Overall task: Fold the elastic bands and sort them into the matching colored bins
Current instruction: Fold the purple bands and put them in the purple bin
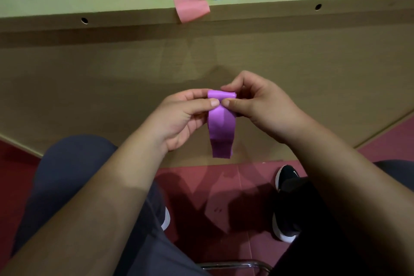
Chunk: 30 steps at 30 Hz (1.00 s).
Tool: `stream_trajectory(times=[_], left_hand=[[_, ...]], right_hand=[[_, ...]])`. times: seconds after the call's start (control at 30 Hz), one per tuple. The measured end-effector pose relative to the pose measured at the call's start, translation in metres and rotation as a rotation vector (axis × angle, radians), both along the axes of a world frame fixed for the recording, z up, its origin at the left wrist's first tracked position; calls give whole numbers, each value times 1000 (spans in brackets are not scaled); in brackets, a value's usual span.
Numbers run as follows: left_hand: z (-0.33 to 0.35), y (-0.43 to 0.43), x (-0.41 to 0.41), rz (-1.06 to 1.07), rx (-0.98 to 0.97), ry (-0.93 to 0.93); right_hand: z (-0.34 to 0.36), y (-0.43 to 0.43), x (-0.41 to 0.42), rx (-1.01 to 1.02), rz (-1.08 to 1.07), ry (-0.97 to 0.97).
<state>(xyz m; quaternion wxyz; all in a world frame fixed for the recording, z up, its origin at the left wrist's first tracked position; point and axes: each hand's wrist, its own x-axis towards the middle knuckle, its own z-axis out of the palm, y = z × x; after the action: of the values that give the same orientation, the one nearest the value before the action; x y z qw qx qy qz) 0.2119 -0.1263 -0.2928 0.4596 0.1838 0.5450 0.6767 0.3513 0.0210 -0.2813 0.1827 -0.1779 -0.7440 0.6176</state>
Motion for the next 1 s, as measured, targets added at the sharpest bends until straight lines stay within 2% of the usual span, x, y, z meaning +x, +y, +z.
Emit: stream_trajectory(times=[0.2, 0.6, 1.0], left_hand=[[0, 0, -4, -70, -46, -20], [7, -4, -9, -25, -78, 86], [10, -5, -8, 67, -7, 88]], right_hand=[[1, -2, -1, -89, -19, -21], [-4, -7, -3, 18, -50, -24], [1, -6, 0, -149, 36, -11]])
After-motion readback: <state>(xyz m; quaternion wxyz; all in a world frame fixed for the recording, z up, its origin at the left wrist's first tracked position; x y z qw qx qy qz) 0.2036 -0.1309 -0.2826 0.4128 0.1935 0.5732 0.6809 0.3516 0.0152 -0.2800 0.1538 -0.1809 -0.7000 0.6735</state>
